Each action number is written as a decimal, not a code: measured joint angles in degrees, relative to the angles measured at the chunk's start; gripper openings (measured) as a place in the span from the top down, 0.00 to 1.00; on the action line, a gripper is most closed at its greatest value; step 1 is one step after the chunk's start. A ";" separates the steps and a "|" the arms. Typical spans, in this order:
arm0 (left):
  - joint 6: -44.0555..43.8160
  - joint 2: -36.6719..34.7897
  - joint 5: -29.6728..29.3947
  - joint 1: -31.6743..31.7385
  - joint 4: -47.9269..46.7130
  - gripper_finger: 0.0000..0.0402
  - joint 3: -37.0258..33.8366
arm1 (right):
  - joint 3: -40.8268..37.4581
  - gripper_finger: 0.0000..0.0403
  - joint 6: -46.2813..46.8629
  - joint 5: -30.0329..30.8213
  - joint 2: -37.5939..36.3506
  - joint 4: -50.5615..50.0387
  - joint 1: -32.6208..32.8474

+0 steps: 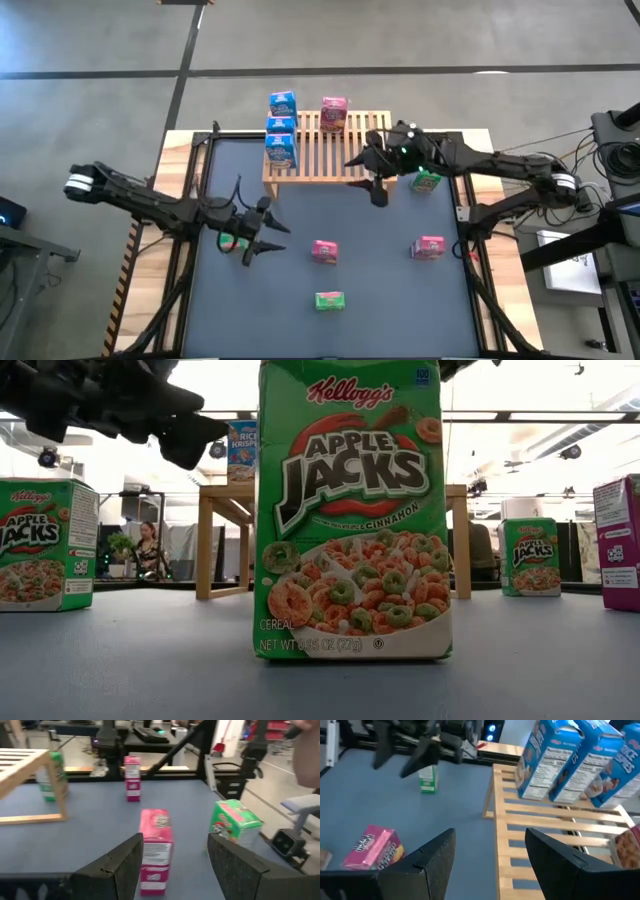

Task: Stack cereal on shelf
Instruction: Put the left pink cereal box on the shelf aligned with the other pink cereal box

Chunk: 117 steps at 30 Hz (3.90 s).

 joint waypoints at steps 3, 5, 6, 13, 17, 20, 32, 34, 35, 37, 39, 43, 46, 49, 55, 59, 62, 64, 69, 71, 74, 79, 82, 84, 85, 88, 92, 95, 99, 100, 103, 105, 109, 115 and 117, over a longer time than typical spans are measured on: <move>0.17 4.44 -0.10 -1.61 5.82 0.49 0.01 | -5.84 0.43 1.21 1.66 -2.73 5.68 1.24; 1.60 7.67 -0.14 -2.32 9.79 0.48 0.05 | -8.65 0.43 2.55 2.38 -4.25 8.46 1.87; 2.09 9.37 -0.14 -2.59 11.78 0.47 0.05 | -9.64 0.43 3.07 2.41 -4.88 9.39 2.03; 2.73 19.73 -0.30 -2.77 24.33 0.31 0.26 | -13.46 0.43 5.84 2.76 -7.44 10.57 2.77; 2.84 24.70 -0.33 -2.77 23.46 0.19 4.08 | -13.72 0.43 5.94 2.88 -7.72 10.69 3.16; 4.40 28.63 -1.09 -2.70 17.88 0.11 8.88 | -13.67 0.43 5.81 2.92 -7.63 10.96 3.25; 5.46 33.14 -6.36 -1.37 -3.46 0.07 19.51 | -13.56 0.43 5.00 2.89 -7.63 11.03 3.25; 5.31 32.88 -4.81 -1.21 -2.32 0.09 19.46 | -13.56 0.43 4.95 2.87 -7.63 10.95 3.25; 4.75 32.88 -4.39 -1.18 -2.26 0.10 19.20 | -13.56 0.43 4.89 2.88 -7.63 10.91 3.25; 3.89 32.88 -4.27 -1.27 -2.80 0.12 18.63 | -13.56 0.43 4.83 2.87 -7.63 10.81 3.25; 3.68 32.51 -4.22 -1.28 -2.09 0.13 18.07 | -13.56 0.43 4.89 2.87 -7.61 10.77 3.25; 3.69 30.80 -4.27 -1.27 -1.14 0.17 16.42 | -13.56 0.43 5.52 2.90 -7.29 10.04 4.14; 3.91 28.28 -4.31 -1.26 -0.10 0.20 15.20 | -13.63 0.43 5.86 5.07 -6.56 9.48 6.62; 3.91 26.40 -4.41 -1.26 0.32 0.22 13.76 | -13.61 0.43 5.98 9.55 -5.91 8.15 9.60; 3.65 24.34 -4.51 -1.26 6.00 0.24 9.76 | -13.61 0.43 7.88 12.87 -4.23 6.86 14.94; 2.73 23.19 -4.48 -1.26 10.66 0.26 7.39 | -13.61 0.43 8.84 12.86 -1.63 6.18 18.03; 2.10 23.50 -4.48 -1.26 11.88 0.26 6.60 | -13.61 0.43 9.11 12.95 1.44 6.49 20.40; 1.42 24.01 -4.48 -1.26 12.04 0.27 6.64 | -13.61 0.43 9.24 13.70 3.76 6.64 21.98; 0.00 25.56 -4.31 -1.26 12.01 0.28 7.14 | -13.61 0.43 11.88 14.85 9.18 6.79 24.51; -0.04 25.79 -4.30 -1.26 12.07 0.28 7.15 | -13.61 0.43 13.30 14.78 10.93 6.88 24.98; -0.04 25.82 -4.29 -1.26 12.16 0.28 7.15 | -13.61 0.43 15.40 14.20 12.92 7.01 25.43; -0.10 25.82 -4.27 -1.26 12.29 0.28 7.15 | -13.61 0.43 17.06 14.24 15.60 8.23 27.54; -0.28 25.82 -4.28 -1.26 12.24 0.28 7.15 | -13.61 0.43 17.17 14.24 17.01 9.94 29.42; -0.37 25.82 -4.27 -1.26 12.22 0.28 7.15 | -13.22 0.43 17.65 14.22 17.86 10.57 30.42; -0.46 25.82 -4.27 -1.26 12.13 0.28 7.15 | -13.01 0.43 18.03 14.24 18.38 10.52 30.84; -0.48 25.82 -4.26 -1.26 12.13 0.28 7.11 | -12.48 0.43 18.49 14.32 19.95 10.37 31.77; -0.52 25.82 -4.24 -1.26 12.15 0.28 7.11 | -11.75 0.43 18.60 14.33 21.25 10.28 32.50; -0.86 25.82 -4.24 -1.26 12.15 0.28 7.11 | -11.07 0.43 18.62 14.37 21.55 10.17 33.06; -1.09 25.82 -4.24 -1.26 12.17 0.28 7.11 | -10.30 0.43 18.49 15.49 21.36 10.22 34.14; -1.13 25.82 -4.24 -1.26 12.17 0.28 7.11 | -10.18 0.43 18.46 15.78 21.28 10.25 34.51; -1.52 25.82 -4.24 -1.26 12.19 0.28 7.11 | -10.11 0.43 19.04 15.79 21.31 10.27 35.64; -1.53 25.82 -4.24 -1.26 12.18 0.28 7.11 | -10.11 0.43 20.21 15.66 21.42 9.71 36.56; -1.53 25.82 -4.24 -1.26 12.19 0.28 7.11 | -10.11 0.43 22.41 15.20 21.42 9.38 38.45; -1.73 25.82 -4.24 -1.26 12.26 0.28 7.39 | -10.11 0.43 26.01 13.78 21.94 10.00 40.93; -1.75 25.82 -4.24 -1.26 12.25 0.28 7.39 | -10.13 0.43 26.07 13.76 22.62 10.08 41.35</move>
